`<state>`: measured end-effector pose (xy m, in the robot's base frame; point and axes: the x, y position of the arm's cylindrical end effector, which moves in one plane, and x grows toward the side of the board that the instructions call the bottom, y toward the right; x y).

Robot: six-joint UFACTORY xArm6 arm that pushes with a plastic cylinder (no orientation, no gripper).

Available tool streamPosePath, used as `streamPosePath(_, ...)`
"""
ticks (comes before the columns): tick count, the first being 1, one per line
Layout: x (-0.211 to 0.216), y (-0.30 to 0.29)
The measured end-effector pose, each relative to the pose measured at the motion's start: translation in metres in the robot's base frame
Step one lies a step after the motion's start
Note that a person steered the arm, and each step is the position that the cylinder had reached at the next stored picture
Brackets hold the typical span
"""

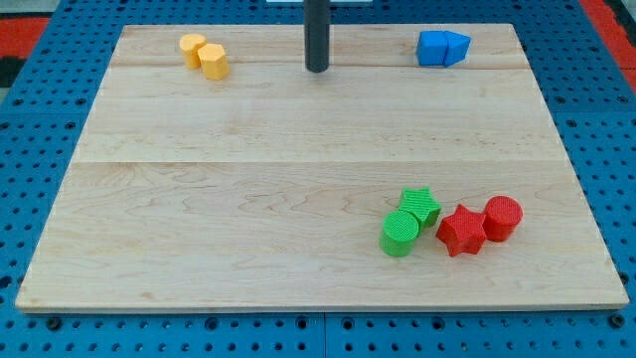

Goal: Push green star towards center left

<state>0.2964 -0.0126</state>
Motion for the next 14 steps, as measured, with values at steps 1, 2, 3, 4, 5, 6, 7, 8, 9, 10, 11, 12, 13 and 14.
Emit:
streamPosePath(1,0.04,-0.004)
streamPosePath(2,0.099,0.002)
streamPosePath(3,0.1,0.08)
streamPosePath(4,0.111,0.114)
streamPosePath(5,0.116,0.182)
streamPosePath(6,0.101,0.238)
streamPosePath(7,0.139,0.212)
streamPosePath(8,0.182,0.193)
streamPosePath(9,0.198,0.173)
streamPosePath(10,0.199,0.148)
streamPosePath(11,0.207,0.127)
streamPosePath(12,0.216,0.109)
streamPosePath(13,0.225,0.109)
streamPosePath(14,0.232,0.109)
